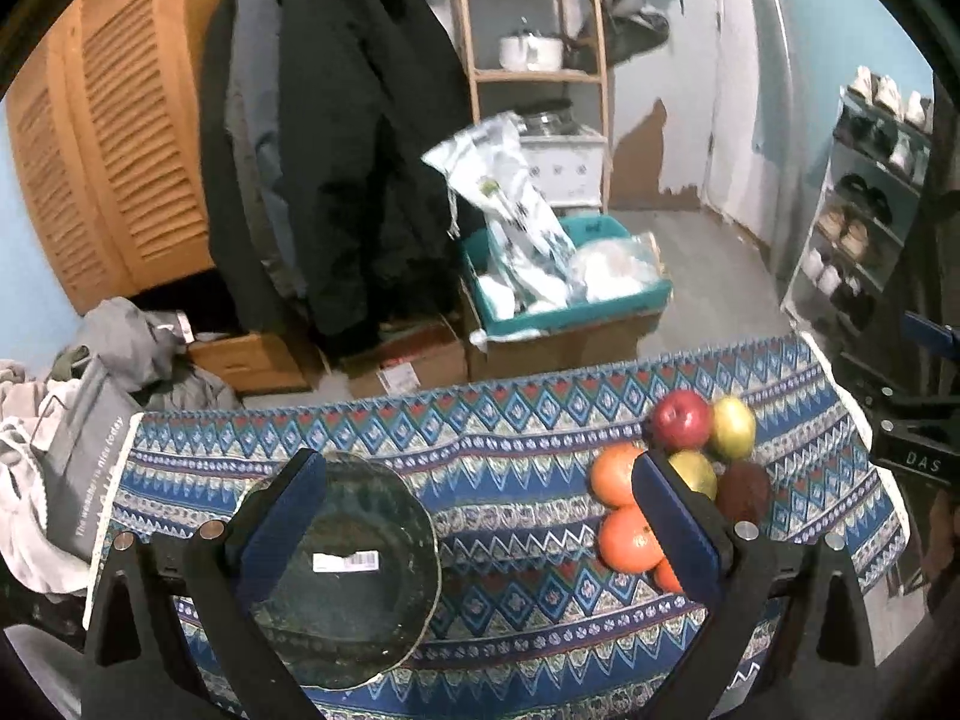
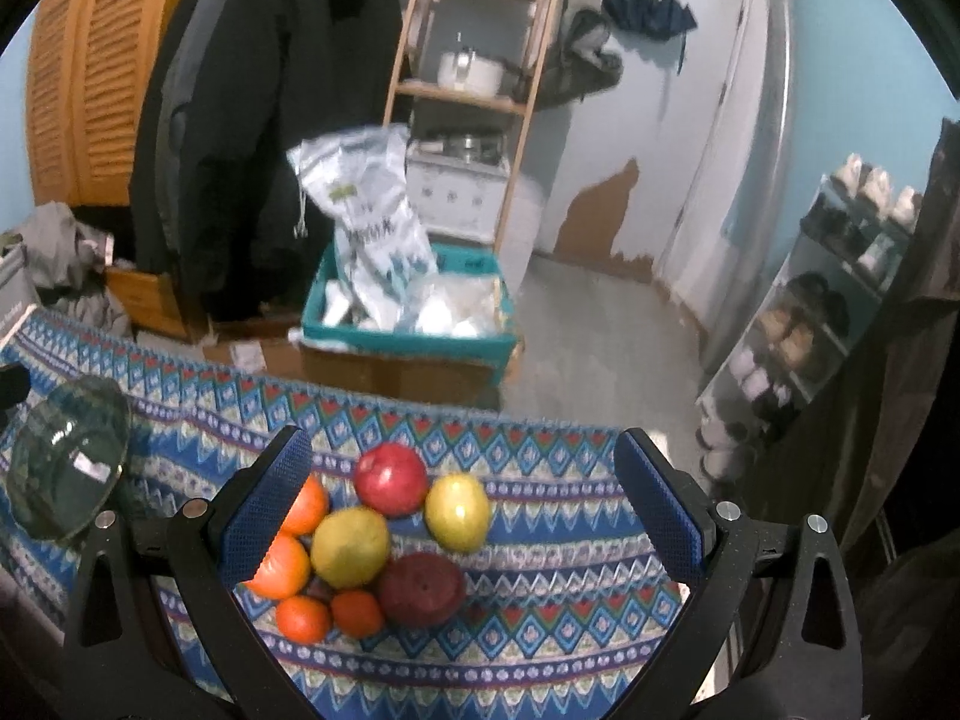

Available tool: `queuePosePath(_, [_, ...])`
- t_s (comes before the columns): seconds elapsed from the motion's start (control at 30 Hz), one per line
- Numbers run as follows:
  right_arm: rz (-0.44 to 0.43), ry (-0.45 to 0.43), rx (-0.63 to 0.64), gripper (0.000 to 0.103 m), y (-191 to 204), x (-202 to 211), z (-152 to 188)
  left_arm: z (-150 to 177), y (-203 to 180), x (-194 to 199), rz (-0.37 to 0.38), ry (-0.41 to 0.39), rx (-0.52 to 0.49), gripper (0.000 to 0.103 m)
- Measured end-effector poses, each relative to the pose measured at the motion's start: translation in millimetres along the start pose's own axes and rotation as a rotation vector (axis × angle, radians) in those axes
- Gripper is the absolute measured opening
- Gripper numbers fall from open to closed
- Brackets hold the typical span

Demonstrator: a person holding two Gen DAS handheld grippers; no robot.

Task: Organize fruits
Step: 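Grasp a large orange with the left tool while the right tool grasps the dark red apple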

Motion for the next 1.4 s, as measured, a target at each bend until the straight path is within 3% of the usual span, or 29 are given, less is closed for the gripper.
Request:
queuePosePath(0.47, [-0.071,0.266,-0.02,0.099,-6,-87,55,23,-38,-73,0.024,0.173,-0.061,0.102])
queuePosePath(0.73, [-0.111,0.387,-0.042,0.099,-6,-127,83,32,-52,-111,0.012,0.23,-0.068,0.102])
queuePosePath(0.9, [-0.096,0.408,-0.023,0.099,-1,-143,91,35,-55,-131,-0.008,0.247,-0.058,0.102])
queuePosePath(1.4, [-0.132,0.481,0.026,0.099,21,-179,110,46,-73,-162,0.033,0.323,-0.047,0.102])
Point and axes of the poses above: each gripper's, at about its wrist camera, not at the fingertips, and x roughly against the way its jaws point, y to its left, z to its underside, the point moved 9 cm from there along -x, roughly the way its jaws point, and after that the axes turned 14 degrees about y, right-handed, at the moved point
